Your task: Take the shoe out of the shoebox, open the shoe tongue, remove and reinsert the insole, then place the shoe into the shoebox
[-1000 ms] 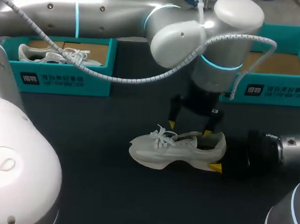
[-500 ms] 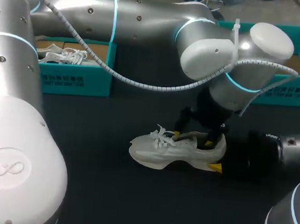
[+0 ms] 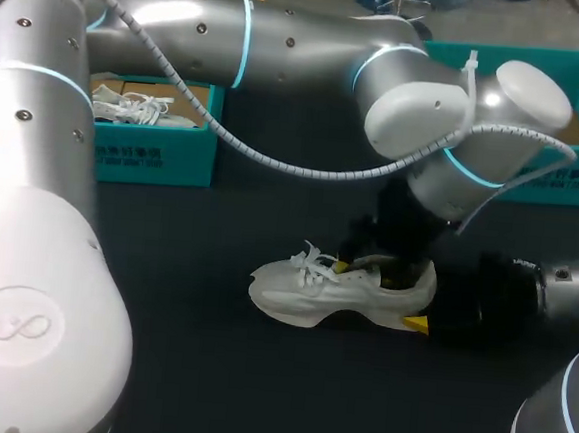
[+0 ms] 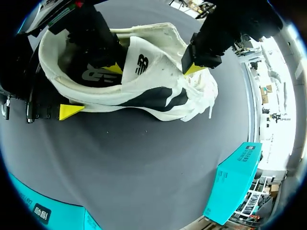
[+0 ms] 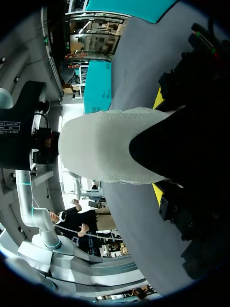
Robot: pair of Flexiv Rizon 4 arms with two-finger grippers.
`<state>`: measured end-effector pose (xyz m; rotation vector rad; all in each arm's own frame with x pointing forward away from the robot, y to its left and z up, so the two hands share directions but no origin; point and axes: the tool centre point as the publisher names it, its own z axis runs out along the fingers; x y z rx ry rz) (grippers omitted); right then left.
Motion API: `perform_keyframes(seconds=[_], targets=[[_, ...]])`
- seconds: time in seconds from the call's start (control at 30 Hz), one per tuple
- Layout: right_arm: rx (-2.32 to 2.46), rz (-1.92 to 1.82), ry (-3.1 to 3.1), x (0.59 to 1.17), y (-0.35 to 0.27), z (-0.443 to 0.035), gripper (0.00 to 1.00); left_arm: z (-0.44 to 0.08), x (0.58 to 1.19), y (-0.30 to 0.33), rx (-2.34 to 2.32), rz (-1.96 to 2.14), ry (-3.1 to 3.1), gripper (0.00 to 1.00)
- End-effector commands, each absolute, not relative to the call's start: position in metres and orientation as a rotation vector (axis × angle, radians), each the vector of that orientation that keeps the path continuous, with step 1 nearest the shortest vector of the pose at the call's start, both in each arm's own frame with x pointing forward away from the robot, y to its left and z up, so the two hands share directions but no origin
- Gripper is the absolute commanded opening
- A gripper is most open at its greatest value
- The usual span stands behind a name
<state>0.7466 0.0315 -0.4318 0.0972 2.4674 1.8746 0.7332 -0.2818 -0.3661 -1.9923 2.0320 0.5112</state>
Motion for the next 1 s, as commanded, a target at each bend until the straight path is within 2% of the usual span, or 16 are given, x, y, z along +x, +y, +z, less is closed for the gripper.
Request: perform_keyframes(seconds=[0.03,0.6,0.9,0.93,1.0], targets=[[0.097,1.871,2.470,0.748,0.034,-0.436,0.00,-0.357,0.733,-0.272,-2.003,0.492,2.041,0.00],[0.097,1.871,2.470,0.748,0.034,-0.436,0.00,-0.305,0.732,-0.229,-2.022,0.359,2.047,0.00],[0.097,1.871,2.470,0.748,0.034,-0.436,0.00,-0.297,0.731,-0.208,-2.067,0.339,2.051,0.00],[0.097,1.871,2.470,0.748,0.034,-0.436,0.00,-0.297,0.731,-0.208,-2.068,0.339,2.051,0.04],[0.097,1.871,2.470,0.748,0.034,-0.436,0.00,-0.298,0.730,-0.210,-2.075,0.348,2.057,0.65]])
